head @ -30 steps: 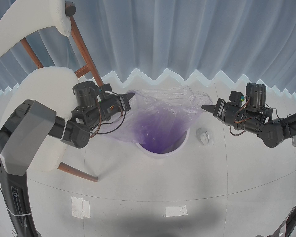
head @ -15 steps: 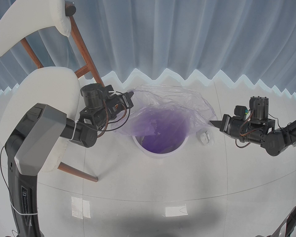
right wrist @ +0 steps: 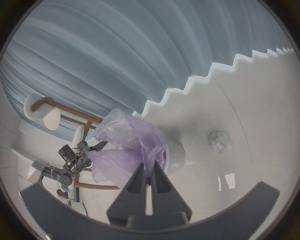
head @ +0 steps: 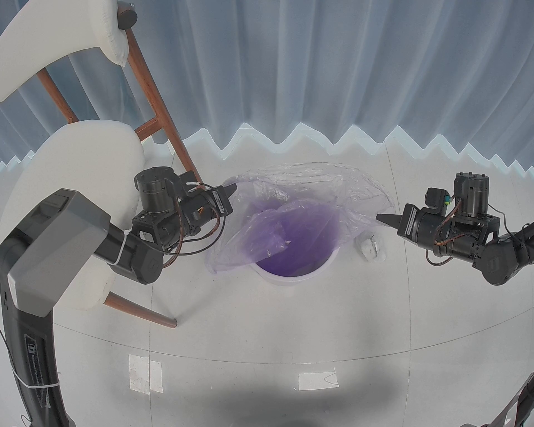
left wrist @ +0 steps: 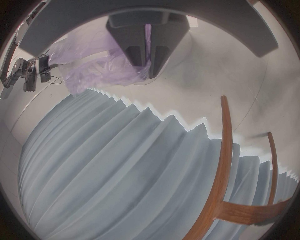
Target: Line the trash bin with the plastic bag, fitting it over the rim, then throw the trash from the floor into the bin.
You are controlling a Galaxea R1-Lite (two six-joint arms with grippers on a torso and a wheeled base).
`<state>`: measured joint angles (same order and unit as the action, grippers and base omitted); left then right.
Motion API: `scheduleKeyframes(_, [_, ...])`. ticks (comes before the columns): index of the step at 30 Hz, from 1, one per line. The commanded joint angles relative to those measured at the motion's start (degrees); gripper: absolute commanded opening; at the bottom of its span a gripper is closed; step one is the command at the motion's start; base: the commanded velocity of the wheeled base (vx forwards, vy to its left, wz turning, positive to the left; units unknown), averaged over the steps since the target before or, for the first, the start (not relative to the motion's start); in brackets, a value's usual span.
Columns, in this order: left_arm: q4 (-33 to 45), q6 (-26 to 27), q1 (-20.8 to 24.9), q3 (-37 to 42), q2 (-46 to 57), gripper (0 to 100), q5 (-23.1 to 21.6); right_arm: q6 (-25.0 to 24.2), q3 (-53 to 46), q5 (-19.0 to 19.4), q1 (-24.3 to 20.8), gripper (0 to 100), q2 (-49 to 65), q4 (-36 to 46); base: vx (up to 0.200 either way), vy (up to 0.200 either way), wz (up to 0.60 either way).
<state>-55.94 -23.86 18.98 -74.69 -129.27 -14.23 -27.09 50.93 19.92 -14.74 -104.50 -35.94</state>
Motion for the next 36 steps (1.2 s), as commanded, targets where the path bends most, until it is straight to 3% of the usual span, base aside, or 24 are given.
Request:
scheduleKeyframes(1, [0.04, 0.04, 0.36, 2.80, 4.55, 0, -0.36, 0.28, -1.01, -0.06, -1.43, 0, 0.44, -0.10, 0.000, 0.000, 0.00])
scheduleKeyframes(15, [-1.10, 0.04, 1.50, 6.40, 5.52, 0, -0.10, 2.13, -1.54, -1.11, -1.87, 0, 0.35, -0.10, 0.000, 0.000, 0.00])
scheduleKeyframes(30, [-3.30, 0.21, 2.20, 6.49, 4.99, 0, -0.01, 2.21, -1.89, -1.11, -2.66, 0, 0.17, -0.10, 0.200, 0.000, 0.00])
scheduleKeyframes(34, [-2.59, 0.04, 3.78, 5.70, 5.17, 0, 0.69, 2.48, -1.80, -1.99, -2.22, 0, -0.09, -0.01, 0.000, 0.000, 0.00])
scheduleKeyframes(36, [-2.33, 0.21, 5.10, 5.52, 4.82, 0, 3.42, 3.97, -1.80, -2.34, -1.43, 0, -0.62, 0.43, 0.000, 0.000, 0.00])
